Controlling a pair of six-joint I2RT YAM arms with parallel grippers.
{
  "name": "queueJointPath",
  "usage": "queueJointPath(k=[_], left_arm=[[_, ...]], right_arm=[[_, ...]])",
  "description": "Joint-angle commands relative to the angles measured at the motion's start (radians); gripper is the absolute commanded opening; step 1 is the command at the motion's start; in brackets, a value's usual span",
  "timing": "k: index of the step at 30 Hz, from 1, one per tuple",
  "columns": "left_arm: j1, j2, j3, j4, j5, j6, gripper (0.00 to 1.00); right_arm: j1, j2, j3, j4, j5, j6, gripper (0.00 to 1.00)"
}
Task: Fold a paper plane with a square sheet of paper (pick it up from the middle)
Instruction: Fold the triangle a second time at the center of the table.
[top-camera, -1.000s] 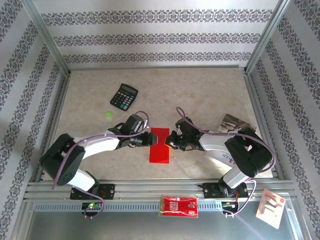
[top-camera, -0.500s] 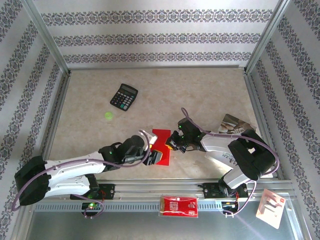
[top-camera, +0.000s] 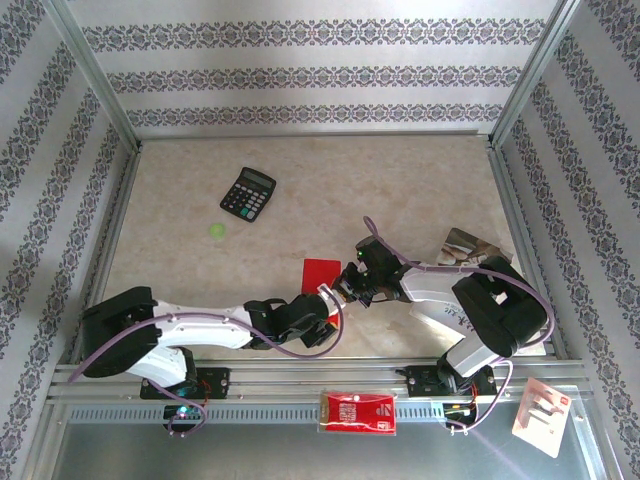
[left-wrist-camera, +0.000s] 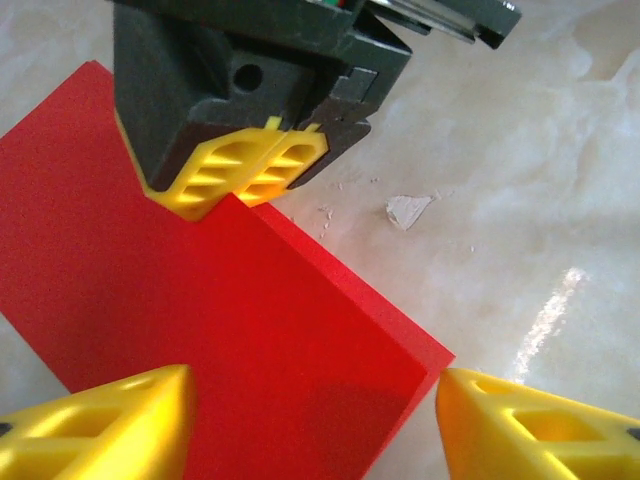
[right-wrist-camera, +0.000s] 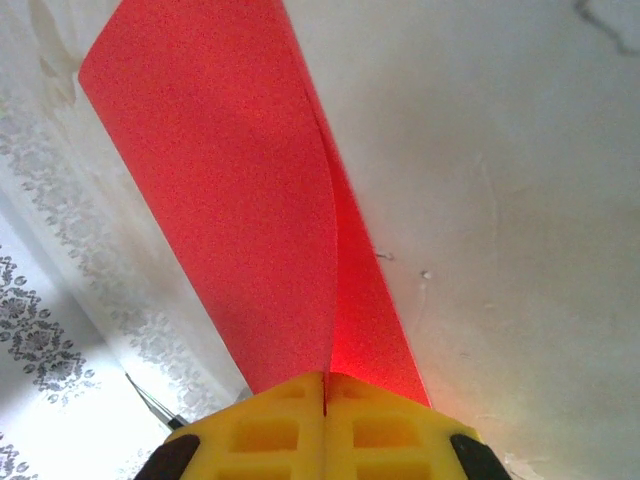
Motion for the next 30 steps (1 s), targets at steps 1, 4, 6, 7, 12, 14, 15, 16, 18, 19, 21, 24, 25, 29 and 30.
queueJointPath(k=[1,4,6,7,12,14,15,16,18,19,21,24,25,29,30], left_arm=[[-0.012,0.028,0.035,0.0,-0.02,0.036,0.58],[-0.012,0.041,0.041,0.0,-0.021,0.035,0.47],[-0.012,0.042,0.043,-0.005,-0.03,0.03,0.41],[-0.012,0.04,0.043,-0.008,-0.032,0.027,0.37],[-0.011,0.038,0.043,-0.002,-0.032,0.019,0.21],[-0.008,0.04,0.043,-0.001,-0.028,0.015,0.16],[-0.006,0.041,0.043,0.0,-0.026,0.011,0.13],[-0.004,0.039,0.04,0.001,-0.018,0.006,0.09],[0.001,0.035,0.037,0.006,-0.008,-0.005,0.05],[0.004,0.03,0.034,0.01,0.003,-0.012,0.03],[0.013,0.02,0.024,0.024,0.028,-0.027,0.0],[0.032,-0.002,0.0,0.063,0.088,-0.057,0.0],[0.039,-0.011,-0.01,0.075,0.113,-0.066,0.0],[0.062,-0.052,-0.048,0.129,0.198,-0.109,0.0],[0.065,-0.059,-0.054,0.14,0.214,-0.119,0.0]], right_arm=[[-0.01,0.012,-0.006,0.013,-0.016,0.015,0.0],[-0.011,0.012,-0.008,0.014,-0.016,0.015,0.0],[-0.012,0.012,-0.008,0.015,-0.017,0.01,0.0],[-0.013,0.013,-0.011,0.016,-0.017,0.011,0.0],[-0.013,0.014,-0.012,0.019,-0.017,0.009,0.0],[-0.015,0.012,-0.012,0.016,-0.016,0.005,0.0],[-0.015,0.011,-0.012,0.017,-0.016,0.004,0.0],[-0.015,0.011,-0.012,0.016,-0.016,0.003,0.0],[-0.017,0.008,-0.014,0.016,-0.016,0.001,0.0],[-0.017,0.006,-0.013,0.013,-0.014,-0.001,0.0],[-0.02,0.002,-0.016,0.012,-0.014,-0.003,0.02],[-0.03,-0.02,-0.018,-0.003,-0.016,-0.026,0.13],[-0.035,-0.038,-0.021,-0.013,-0.017,-0.041,0.17],[-0.082,-0.149,-0.05,-0.09,-0.013,-0.129,0.31],[-0.094,-0.175,-0.054,-0.109,-0.013,-0.153,0.32]])
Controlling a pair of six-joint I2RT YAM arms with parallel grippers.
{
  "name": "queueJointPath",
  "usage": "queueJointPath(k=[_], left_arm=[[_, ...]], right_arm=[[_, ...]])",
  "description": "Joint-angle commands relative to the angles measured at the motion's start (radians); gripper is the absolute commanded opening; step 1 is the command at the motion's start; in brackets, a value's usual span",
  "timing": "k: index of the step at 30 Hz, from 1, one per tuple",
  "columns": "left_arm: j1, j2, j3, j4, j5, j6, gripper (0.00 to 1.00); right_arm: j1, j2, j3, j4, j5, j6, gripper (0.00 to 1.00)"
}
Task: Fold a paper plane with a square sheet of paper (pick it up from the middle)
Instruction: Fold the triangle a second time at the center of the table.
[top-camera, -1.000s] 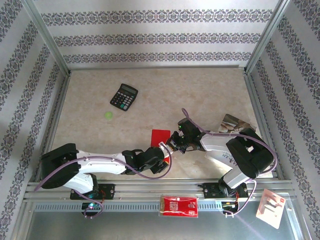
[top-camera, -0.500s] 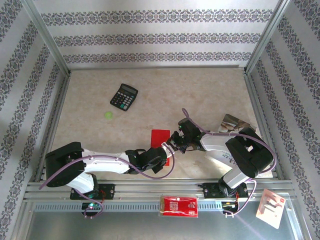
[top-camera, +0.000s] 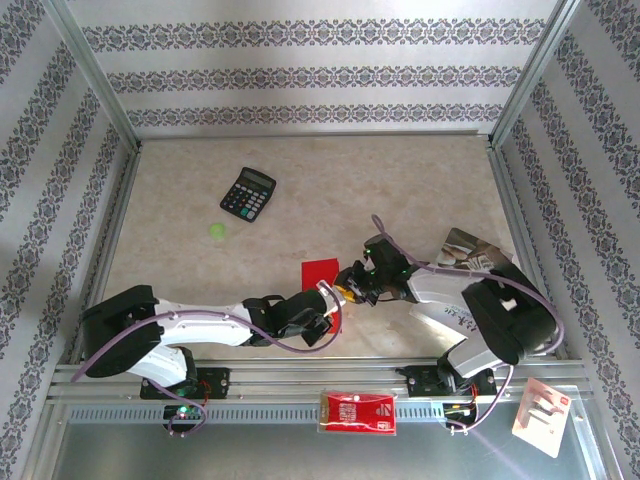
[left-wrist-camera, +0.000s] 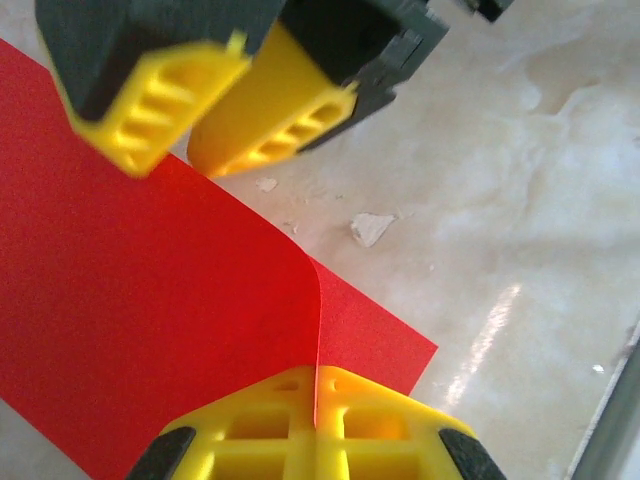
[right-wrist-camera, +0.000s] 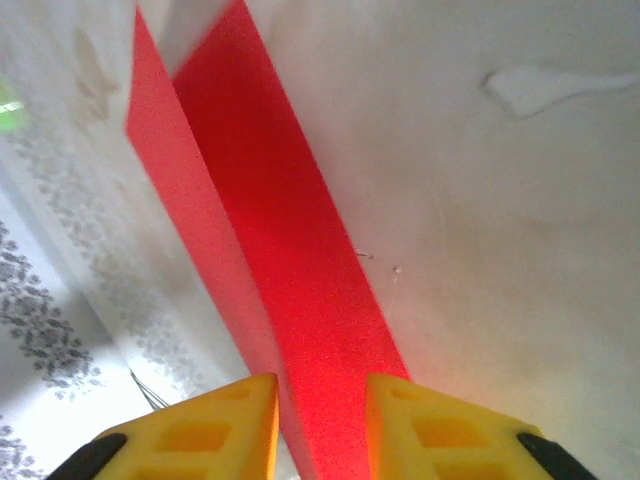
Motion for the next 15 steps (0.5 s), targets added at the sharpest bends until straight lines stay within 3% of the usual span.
queueJointPath(k=[1,5,15], left_arm=[[0.022,-0.041,-0.032,0.087,0.101,-0.065,0.0],[0.032,-0.055,-0.064,0.136,0.152,-0.108,0.0],[0.077,-0.051,-0.11,0.193,0.214,-0.164,0.0]], right_arm=[[-0.038,-0.105,-0.02,-0.093,0.008,-0.114,0.33],[-0.045,-0.133,0.008,-0.09,0.006,-0.192,0.33],[-0.004,0.119,0.188,-0.037,-0.087,-0.277,0.25]])
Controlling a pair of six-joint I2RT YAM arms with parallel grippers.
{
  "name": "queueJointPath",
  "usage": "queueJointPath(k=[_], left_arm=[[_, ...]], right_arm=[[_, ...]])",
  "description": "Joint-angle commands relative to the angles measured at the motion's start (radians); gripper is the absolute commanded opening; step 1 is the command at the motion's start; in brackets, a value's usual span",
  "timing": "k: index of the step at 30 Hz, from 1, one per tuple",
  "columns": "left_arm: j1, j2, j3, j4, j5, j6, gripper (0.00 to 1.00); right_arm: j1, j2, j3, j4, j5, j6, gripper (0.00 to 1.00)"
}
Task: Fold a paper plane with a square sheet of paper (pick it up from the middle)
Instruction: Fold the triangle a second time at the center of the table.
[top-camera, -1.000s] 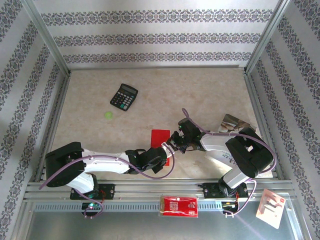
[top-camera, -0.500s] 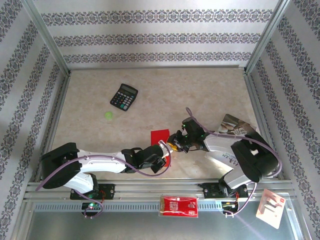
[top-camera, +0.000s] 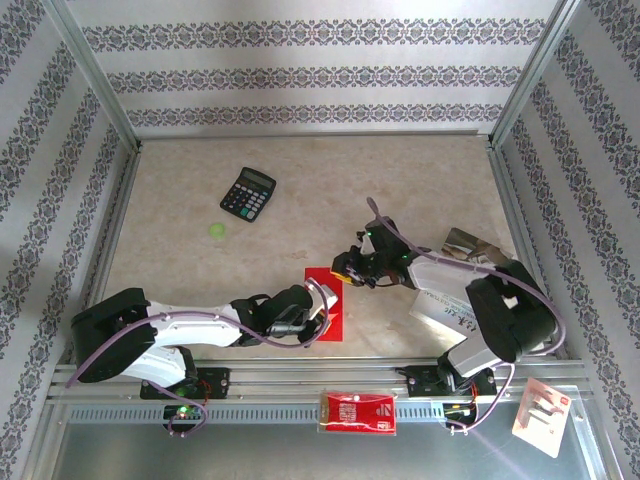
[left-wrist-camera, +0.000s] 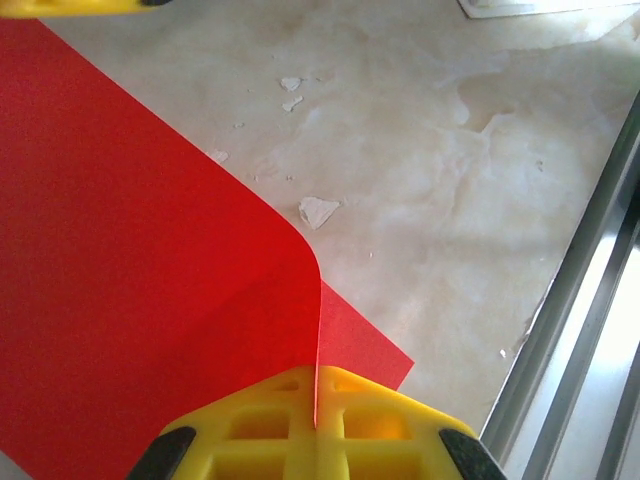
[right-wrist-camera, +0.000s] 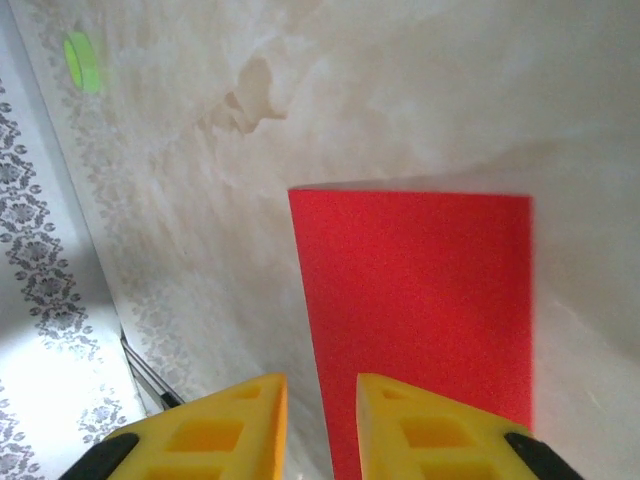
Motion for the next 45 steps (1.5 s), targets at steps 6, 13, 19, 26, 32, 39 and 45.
queueJointPath(k=[6,13,19,26,32,39,45], left_arm=[[0.067,-0.013,-0.043,0.111,0.082,-0.081,0.0],[0.133,-0.002,-0.069,0.153,0.151,-0.117,0.0],[0.184,0.009,-0.081,0.161,0.195,-0.131,0.01],[0.231,0.034,-0.088,0.172,0.235,-0.143,0.01],[0.26,0.069,-0.09,0.187,0.26,-0.15,0.01],[0.272,0.084,-0.092,0.195,0.265,-0.153,0.02],[0.281,0.107,-0.093,0.197,0.266,-0.15,0.02]], right_arm=[[0.015,0.161,0.058,0.006,-0.024,-0.097,0.22],[0.014,0.208,0.049,-0.009,-0.018,-0.14,0.2],[0.014,0.215,0.04,-0.018,-0.007,-0.149,0.19],[0.014,0.219,0.043,-0.022,-0.01,-0.151,0.18],[0.014,0.219,0.043,-0.022,-0.01,-0.152,0.18],[0.014,0.218,0.037,-0.024,-0.01,-0.154,0.18],[0.014,0.215,0.034,-0.024,-0.009,-0.153,0.18]])
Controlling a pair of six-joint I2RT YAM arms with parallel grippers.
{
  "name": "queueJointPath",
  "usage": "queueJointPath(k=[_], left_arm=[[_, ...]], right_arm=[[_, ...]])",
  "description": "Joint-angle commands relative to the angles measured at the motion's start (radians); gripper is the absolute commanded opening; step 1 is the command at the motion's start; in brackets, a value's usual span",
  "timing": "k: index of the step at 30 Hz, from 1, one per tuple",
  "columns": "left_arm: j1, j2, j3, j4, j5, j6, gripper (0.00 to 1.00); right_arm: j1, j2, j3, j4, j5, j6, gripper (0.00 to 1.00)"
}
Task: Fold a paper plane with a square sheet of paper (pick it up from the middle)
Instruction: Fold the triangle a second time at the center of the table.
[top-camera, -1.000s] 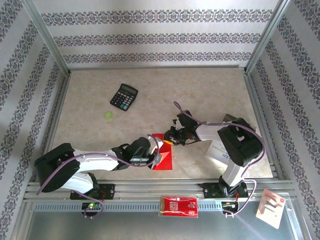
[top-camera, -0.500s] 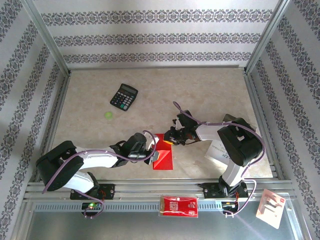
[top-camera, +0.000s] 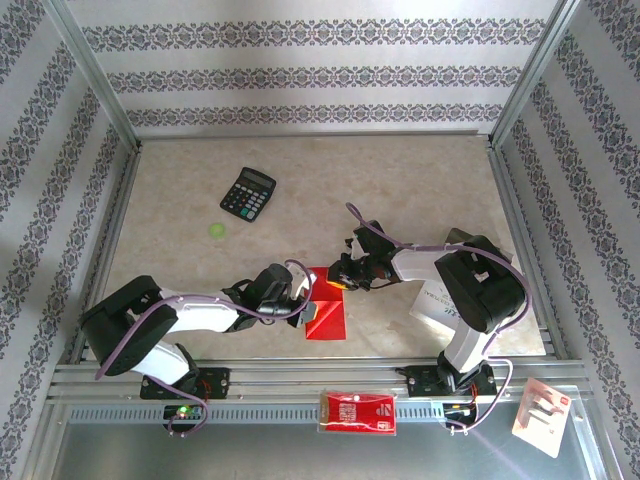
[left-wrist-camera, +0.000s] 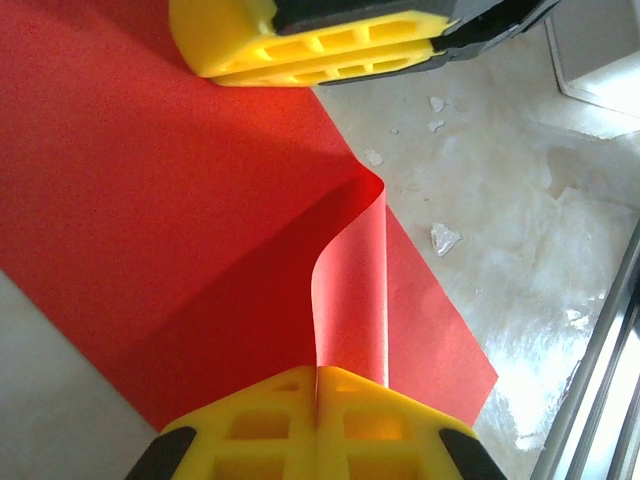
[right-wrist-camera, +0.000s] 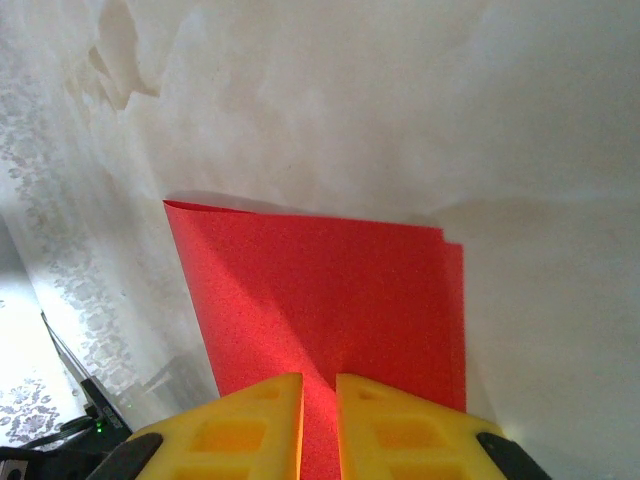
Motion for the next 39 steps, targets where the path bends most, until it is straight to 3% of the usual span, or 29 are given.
queueJointPath(k=[1,39], left_arm=[[0.018,0.017,-0.015,0.038,0.007,-0.01,0.02],[0.028,0.005,0.018,0.033,0.05,-0.011,0.05]], right_arm=[[0.004,0.025,-0.01,-0.03,0.014,-0.021,0.18],[0.006,0.029,-0.018,-0.028,0.014,-0.018,0.18]])
